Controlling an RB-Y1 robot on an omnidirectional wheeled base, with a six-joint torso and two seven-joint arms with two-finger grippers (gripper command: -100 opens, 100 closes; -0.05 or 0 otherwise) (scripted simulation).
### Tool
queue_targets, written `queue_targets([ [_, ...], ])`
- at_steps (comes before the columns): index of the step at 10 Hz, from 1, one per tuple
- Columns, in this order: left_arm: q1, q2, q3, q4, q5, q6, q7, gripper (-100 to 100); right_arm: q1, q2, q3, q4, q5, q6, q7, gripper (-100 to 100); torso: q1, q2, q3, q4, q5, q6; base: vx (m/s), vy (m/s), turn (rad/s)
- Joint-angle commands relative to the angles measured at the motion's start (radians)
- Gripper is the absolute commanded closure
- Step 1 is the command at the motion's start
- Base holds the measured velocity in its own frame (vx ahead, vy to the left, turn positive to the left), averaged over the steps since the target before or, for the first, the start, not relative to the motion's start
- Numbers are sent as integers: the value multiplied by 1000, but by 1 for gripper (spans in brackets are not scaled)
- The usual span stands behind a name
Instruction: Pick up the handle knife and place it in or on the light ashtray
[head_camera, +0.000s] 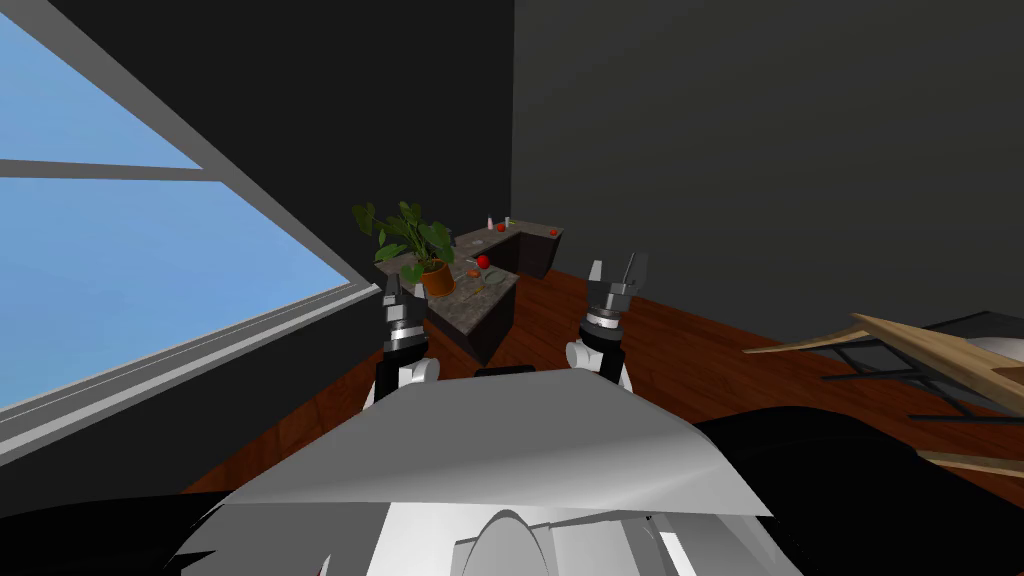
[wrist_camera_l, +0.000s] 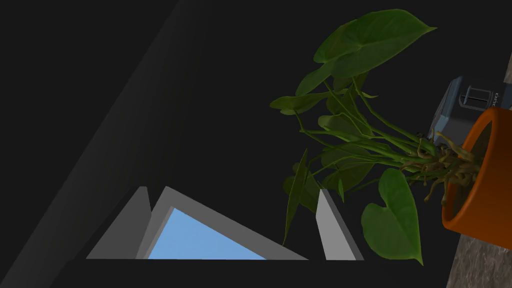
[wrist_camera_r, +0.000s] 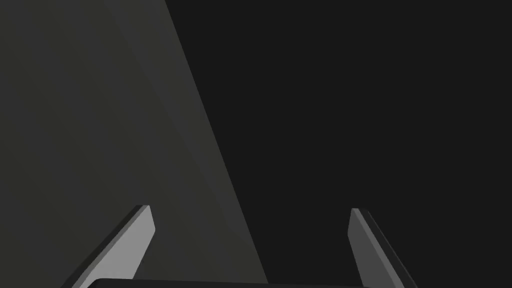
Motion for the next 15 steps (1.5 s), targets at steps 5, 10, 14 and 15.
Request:
queue_targets([
  [5, -24, 109, 76, 8, 66, 111, 37, -100, 0, 0, 0, 0, 0, 0, 0, 0, -3, 0, 0, 0, -1, 0, 2, -36, -30],
  [10, -50, 147, 149, 19, 128, 232, 74, -100, 0, 0, 0, 0, 0, 0, 0, 0, -3, -1, -1, 0, -1, 0, 10, -53, -26],
  [14, -72, 164, 205, 29, 174, 328, 102, -100, 0, 0, 0, 0, 0, 0, 0, 0, -2, -1, -1, 0, -1, 0, 15, -43, -20],
  [15, -72, 164, 205, 29, 174, 353, 102, -100, 0, 0, 0, 0, 0, 0, 0, 0, -3, -1, -1, 0, -1, 0, 21, -44, -14],
])
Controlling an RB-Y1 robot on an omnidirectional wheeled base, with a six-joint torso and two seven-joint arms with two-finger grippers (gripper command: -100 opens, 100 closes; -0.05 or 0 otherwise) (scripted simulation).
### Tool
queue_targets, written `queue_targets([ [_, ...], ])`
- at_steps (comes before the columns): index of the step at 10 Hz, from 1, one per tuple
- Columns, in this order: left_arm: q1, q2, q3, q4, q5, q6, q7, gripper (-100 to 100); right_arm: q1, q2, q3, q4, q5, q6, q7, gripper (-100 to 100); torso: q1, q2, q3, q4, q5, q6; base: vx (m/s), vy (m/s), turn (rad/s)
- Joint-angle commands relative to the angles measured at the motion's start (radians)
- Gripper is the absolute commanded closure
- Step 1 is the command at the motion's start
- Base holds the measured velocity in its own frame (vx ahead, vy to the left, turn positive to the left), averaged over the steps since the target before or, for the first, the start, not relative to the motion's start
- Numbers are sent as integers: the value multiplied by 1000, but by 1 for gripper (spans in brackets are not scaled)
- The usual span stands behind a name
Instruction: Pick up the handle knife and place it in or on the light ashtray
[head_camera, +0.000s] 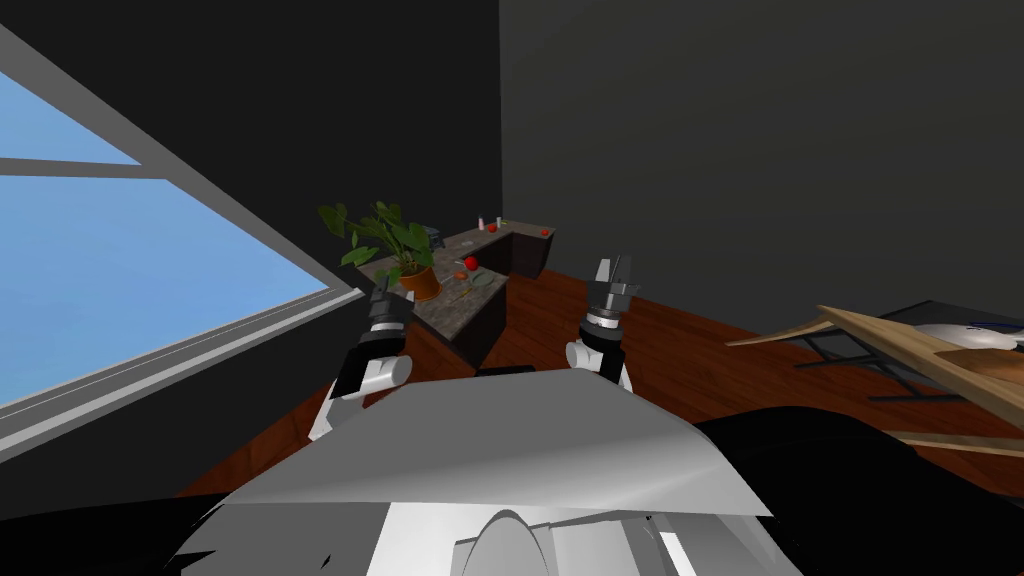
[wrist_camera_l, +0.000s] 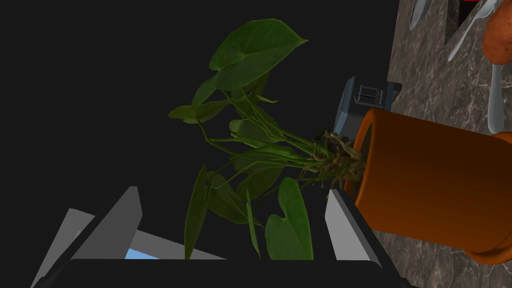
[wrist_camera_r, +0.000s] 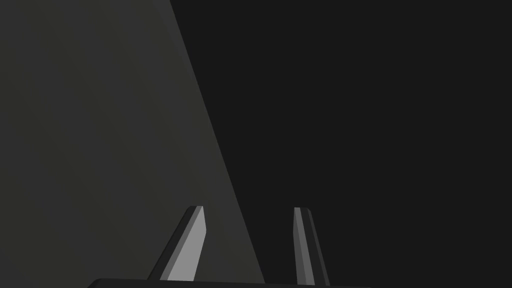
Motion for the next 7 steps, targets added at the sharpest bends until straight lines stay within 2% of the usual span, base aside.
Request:
queue_targets([
  [1, -16, 6, 32, 8, 25, 50, 16, -100, 0, 0, 0, 0, 0, 0, 0, 0, 0, 0, 0, 0, 0, 0, 30, -48, -27],
  [2, -16, 6, 32, 8, 25, 76, 16, -100, 0, 0, 0, 0, 0, 0, 0, 0, 0, -1, 0, 0, 0, 0, 19, -51, -13],
  [3, -29, 10, 61, 15, 48, 105, 31, -100, 0, 0, 0, 0, 0, 0, 0, 0, 0, 0, 0, 0, 0, 0, 19, -62, -25],
  [4, -29, 10, 61, 15, 48, 134, 31, -100, 0, 0, 0, 0, 0, 0, 0, 0, -1, 0, 0, 0, 0, 0, 23, -52, -8],
  [5, -43, 13, 90, 22, 70, 167, 46, -100, 0, 0, 0, 0, 0, 0, 0, 0, -1, 0, 0, 0, 0, 0, 26, -58, -22],
  [7, -43, 13, 90, 22, 70, 204, 46, -100, 0, 0, 0, 0, 0, 0, 0, 0, 0, -1, 0, 0, 0, 0, 26, -34, -2],
])
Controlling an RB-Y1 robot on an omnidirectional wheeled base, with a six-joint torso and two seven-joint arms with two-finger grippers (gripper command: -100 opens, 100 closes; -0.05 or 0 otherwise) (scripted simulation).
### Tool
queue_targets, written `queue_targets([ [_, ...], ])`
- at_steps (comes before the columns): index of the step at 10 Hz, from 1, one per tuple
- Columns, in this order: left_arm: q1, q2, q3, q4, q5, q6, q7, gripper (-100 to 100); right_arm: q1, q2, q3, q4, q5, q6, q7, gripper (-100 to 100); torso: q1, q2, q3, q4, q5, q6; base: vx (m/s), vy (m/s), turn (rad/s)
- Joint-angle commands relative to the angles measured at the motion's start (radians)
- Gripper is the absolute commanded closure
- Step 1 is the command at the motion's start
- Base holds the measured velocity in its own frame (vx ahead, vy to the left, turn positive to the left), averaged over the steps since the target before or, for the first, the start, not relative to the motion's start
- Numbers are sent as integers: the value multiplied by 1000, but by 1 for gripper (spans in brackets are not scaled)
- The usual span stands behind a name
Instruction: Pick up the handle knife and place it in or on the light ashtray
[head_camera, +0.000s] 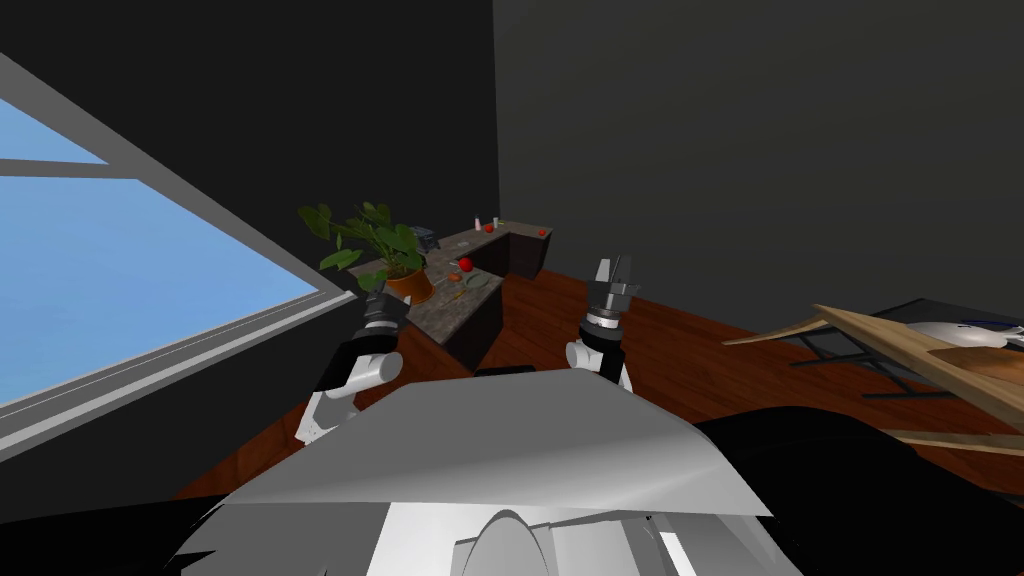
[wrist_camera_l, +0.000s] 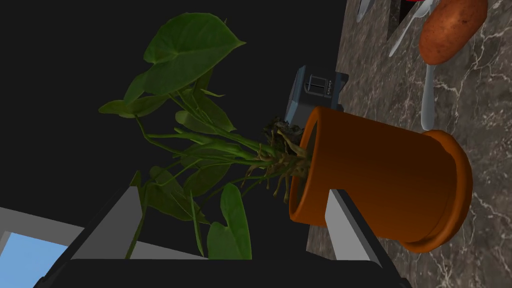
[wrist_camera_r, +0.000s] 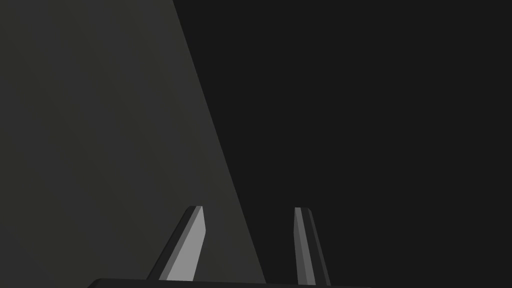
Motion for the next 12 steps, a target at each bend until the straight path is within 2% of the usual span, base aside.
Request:
queue_targets([
  [1, -18, 3, 30, 12, 21, 50, 15, -100, 0, 0, 0, 0, 0, 0, 0, 0, 0, 0, 0, 0, 0, 0, 28, -41, -20],
  [2, -18, 3, 30, 12, 21, 78, 15, -100, 0, 0, 0, 0, 0, 0, 0, 0, -1, -1, 0, 0, 0, 0, 34, -44, -8],
  [3, -33, 5, 58, 20, 42, 110, 30, -100, 0, 0, 0, 0, 0, 0, 0, 0, -1, -1, 0, 0, 0, 0, 43, -62, -14],
  [5, -33, 5, 58, 20, 42, 147, 30, -100, 0, 0, 0, 0, 0, 0, 0, 0, -2, -1, -1, 0, 0, 0, 31, -44, 1],
  [6, -48, 8, 85, 29, 61, 185, 46, -100, 0, 0, 0, 0, 0, 0, 0, 0, 0, 0, 0, 0, 0, 0, 44, -48, -16],
  [8, -48, 8, 85, 29, 61, 217, 46, -100, 0, 0, 0, 0, 0, 0, 0, 0, -1, -1, -1, 0, 0, 0, 24, -31, 1],
  [9, -64, 11, 112, 39, 78, 258, 60, -100, 0, 0, 0, 0, 0, 0, 0, 0, 0, 0, 0, 0, 0, 0, 38, -35, -9],
  [11, -64, 11, 112, 39, 78, 289, 60, -100, 0, 0, 0, 0, 0, 0, 0, 0, 0, -1, -1, 0, 0, 0, 33, -27, 1],
  [12, -80, 15, 138, 50, 94, 328, 75, -100, 0, 0, 0, 0, 0, 0, 0, 0, 0, 0, 0, 0, 0, 0, 39, -50, -3],
])
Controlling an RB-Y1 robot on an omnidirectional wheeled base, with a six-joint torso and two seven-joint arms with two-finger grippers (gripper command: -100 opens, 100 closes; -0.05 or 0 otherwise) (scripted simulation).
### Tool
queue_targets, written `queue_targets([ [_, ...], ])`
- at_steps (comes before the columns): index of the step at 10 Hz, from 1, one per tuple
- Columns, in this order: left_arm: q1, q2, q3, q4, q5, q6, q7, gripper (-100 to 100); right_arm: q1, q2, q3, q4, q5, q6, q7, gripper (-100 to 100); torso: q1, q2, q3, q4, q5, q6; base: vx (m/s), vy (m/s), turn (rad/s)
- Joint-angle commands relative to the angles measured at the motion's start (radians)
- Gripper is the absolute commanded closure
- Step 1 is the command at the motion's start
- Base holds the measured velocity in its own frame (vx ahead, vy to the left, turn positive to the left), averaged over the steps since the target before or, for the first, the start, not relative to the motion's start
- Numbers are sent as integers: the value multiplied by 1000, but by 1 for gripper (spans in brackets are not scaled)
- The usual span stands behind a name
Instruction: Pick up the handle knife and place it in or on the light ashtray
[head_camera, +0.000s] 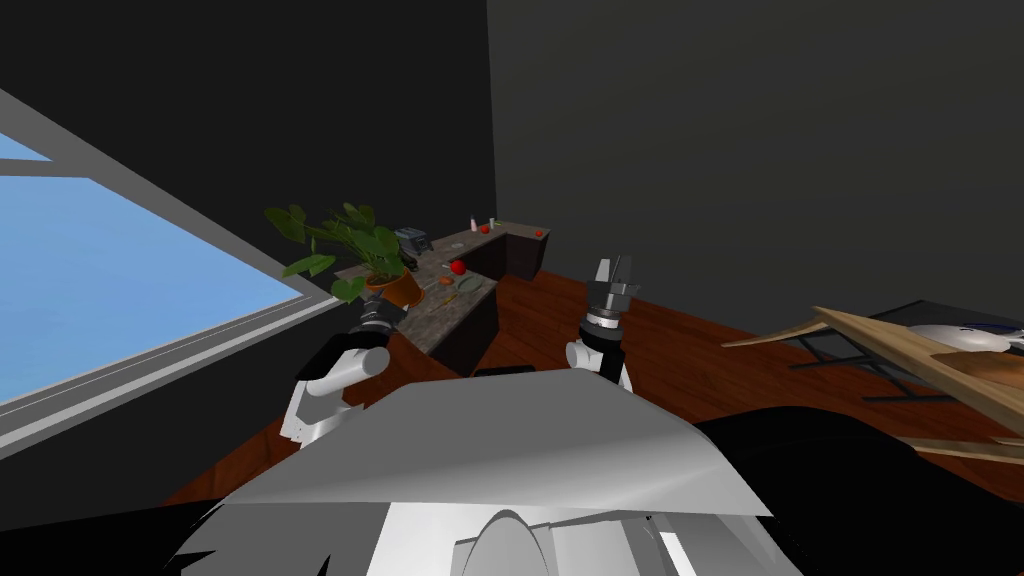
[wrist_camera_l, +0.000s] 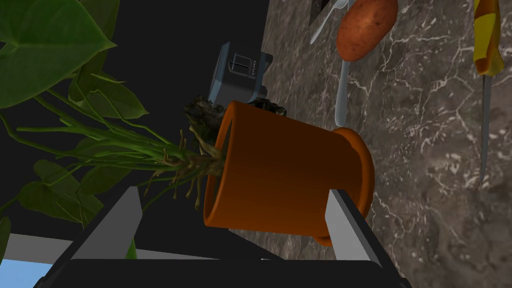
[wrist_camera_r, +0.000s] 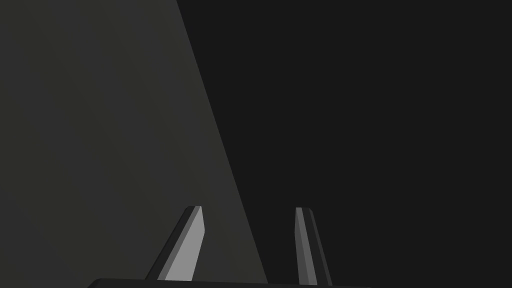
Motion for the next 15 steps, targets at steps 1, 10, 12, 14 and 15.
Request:
queue_targets([
  [1, -9, 2, 13, 4, 7, 50, 8, -100, 0, 0, 0, 0, 0, 0, 0, 0, 0, 0, 0, 0, 0, 0, 54, -54, 4],
  [10, -58, 18, 81, 39, 45, 271, 48, -100, 0, 0, 0, 0, 0, 0, 0, 0, 0, -1, 0, 0, 0, 0, 44, -37, 6],
  [12, -74, 25, 100, 52, 53, 318, 60, -100, 0, 0, 0, 0, 0, 0, 0, 0, 1, 0, 0, 0, 0, 0, 39, -29, 8],
  [14, -74, 25, 100, 52, 53, 356, 60, -100, 0, 0, 0, 0, 0, 0, 0, 0, 0, -1, -1, 0, 0, 0, 43, -33, 9],
  [15, -91, 34, 117, 64, 60, 394, 71, -100, 0, 0, 0, 0, 0, 0, 0, 0, 1, 0, 0, 0, 0, 0, 74, -52, 20],
])
